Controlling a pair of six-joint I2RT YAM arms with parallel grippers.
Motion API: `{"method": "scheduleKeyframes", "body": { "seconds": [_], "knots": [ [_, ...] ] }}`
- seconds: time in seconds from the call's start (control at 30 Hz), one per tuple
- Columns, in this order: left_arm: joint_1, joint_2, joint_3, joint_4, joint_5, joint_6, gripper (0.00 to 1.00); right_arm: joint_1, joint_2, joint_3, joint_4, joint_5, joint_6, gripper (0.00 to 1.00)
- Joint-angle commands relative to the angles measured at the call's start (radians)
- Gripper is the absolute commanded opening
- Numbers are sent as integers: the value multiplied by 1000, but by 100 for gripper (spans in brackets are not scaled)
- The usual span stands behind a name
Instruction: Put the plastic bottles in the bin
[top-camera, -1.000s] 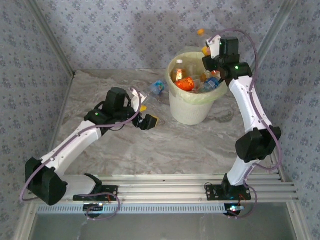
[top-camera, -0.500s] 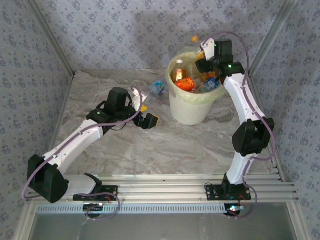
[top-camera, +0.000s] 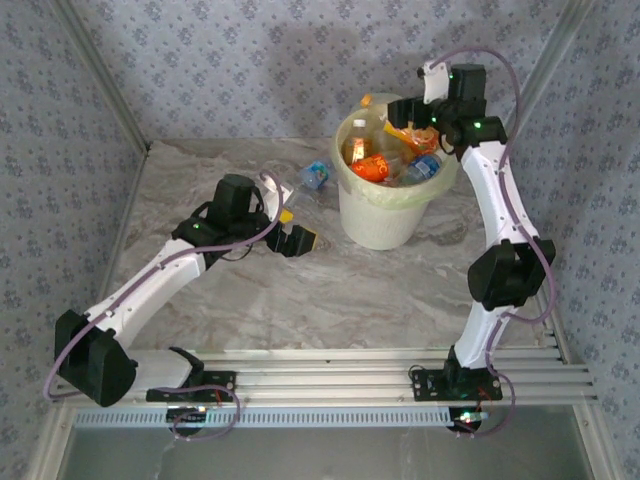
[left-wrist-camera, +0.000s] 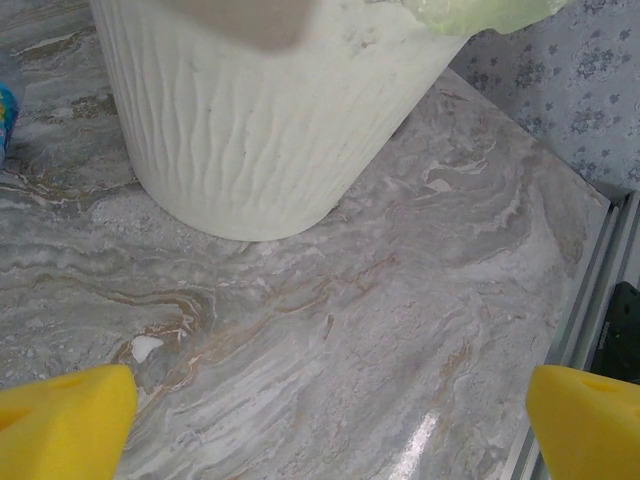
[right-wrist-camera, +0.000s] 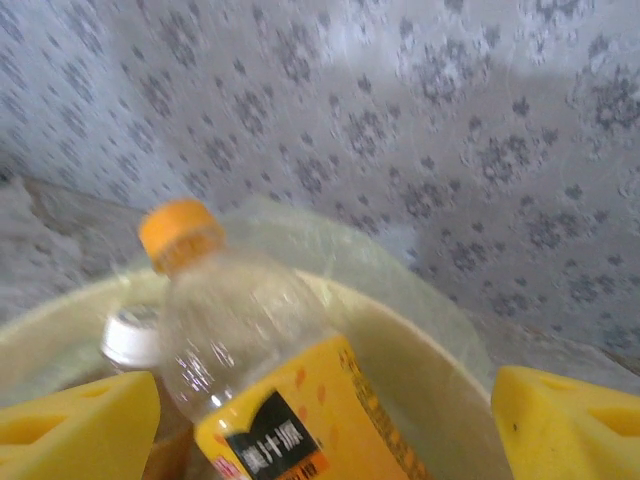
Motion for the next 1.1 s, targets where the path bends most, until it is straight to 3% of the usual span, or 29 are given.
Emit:
{"method": "scheduleKeyframes", "body": {
  "seconds": [0.0,0.67,0.87,1.07],
  "knots": [
    [9,-32,9,-6,15,-7,99,3,59,75,-20,-110,104,88],
    [11,-58,-10,-2,17,-38,100,20,122,132,-205,-254,58,87],
    [17,-67,-10,1,6,-58,100,22,70,74,-192,-215,53,86],
    [45,-44,9,-4,-59,-131,100,18,-30,-5,-102,-56,121,91]
  ]
}}
